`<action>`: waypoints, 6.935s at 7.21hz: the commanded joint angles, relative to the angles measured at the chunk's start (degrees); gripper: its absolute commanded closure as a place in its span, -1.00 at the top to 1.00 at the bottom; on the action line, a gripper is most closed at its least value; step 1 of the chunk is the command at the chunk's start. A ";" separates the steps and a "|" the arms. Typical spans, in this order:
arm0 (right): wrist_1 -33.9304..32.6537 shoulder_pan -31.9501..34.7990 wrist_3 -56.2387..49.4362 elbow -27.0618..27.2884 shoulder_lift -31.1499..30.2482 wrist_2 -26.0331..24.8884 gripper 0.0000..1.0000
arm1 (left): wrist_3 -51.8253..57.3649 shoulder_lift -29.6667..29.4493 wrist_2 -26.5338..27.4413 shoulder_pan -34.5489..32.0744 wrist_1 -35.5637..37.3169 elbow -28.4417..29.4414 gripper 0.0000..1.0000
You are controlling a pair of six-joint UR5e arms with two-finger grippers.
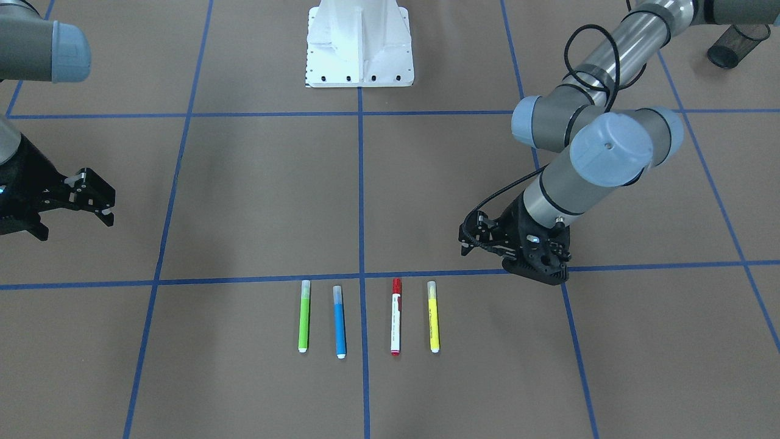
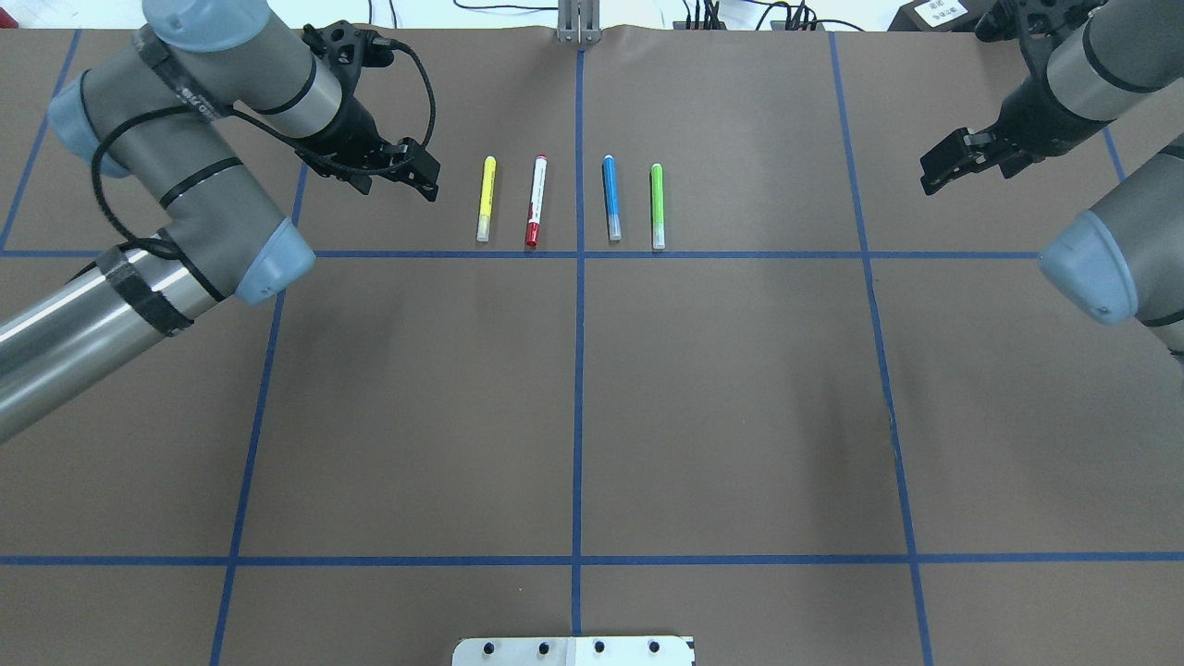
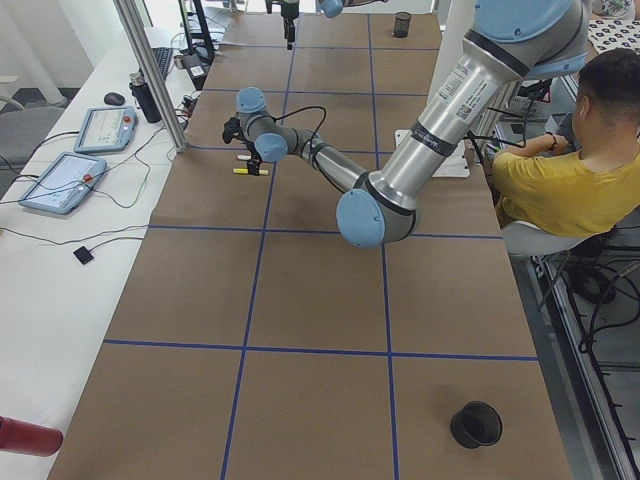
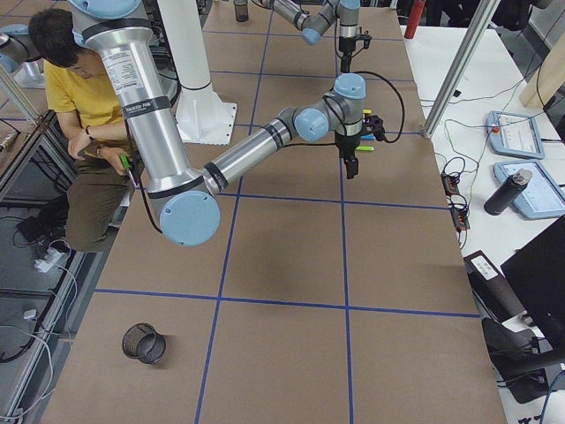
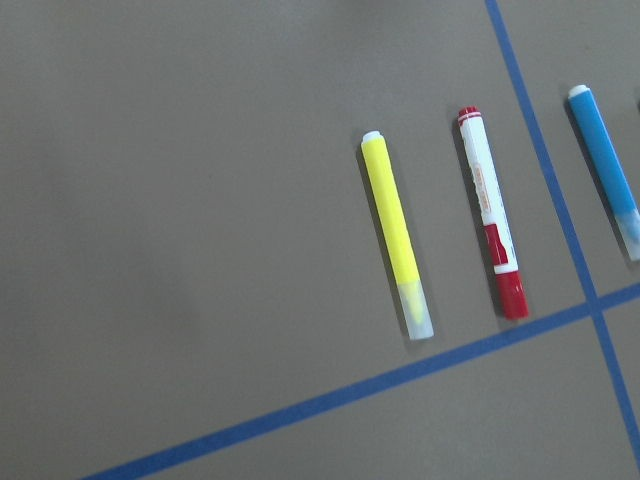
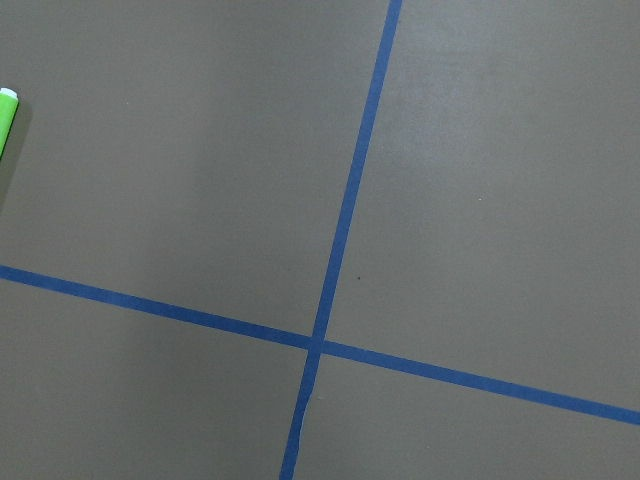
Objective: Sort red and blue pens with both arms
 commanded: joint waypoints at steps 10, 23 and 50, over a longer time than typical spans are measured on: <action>0.32 -0.15 0.08 -0.50 0.10 -1.01 1.00 | -5.32 -23.55 12.01 9.66 4.72 29.37 0.60; 0.41 -0.59 0.17 -0.50 0.01 -1.54 1.00 | -6.81 -23.03 12.01 10.81 4.72 29.37 -0.50; 0.68 -0.59 0.26 -0.50 -0.08 -1.98 1.00 | 71.16 65.46 -11.37 -55.56 30.12 -41.32 -1.00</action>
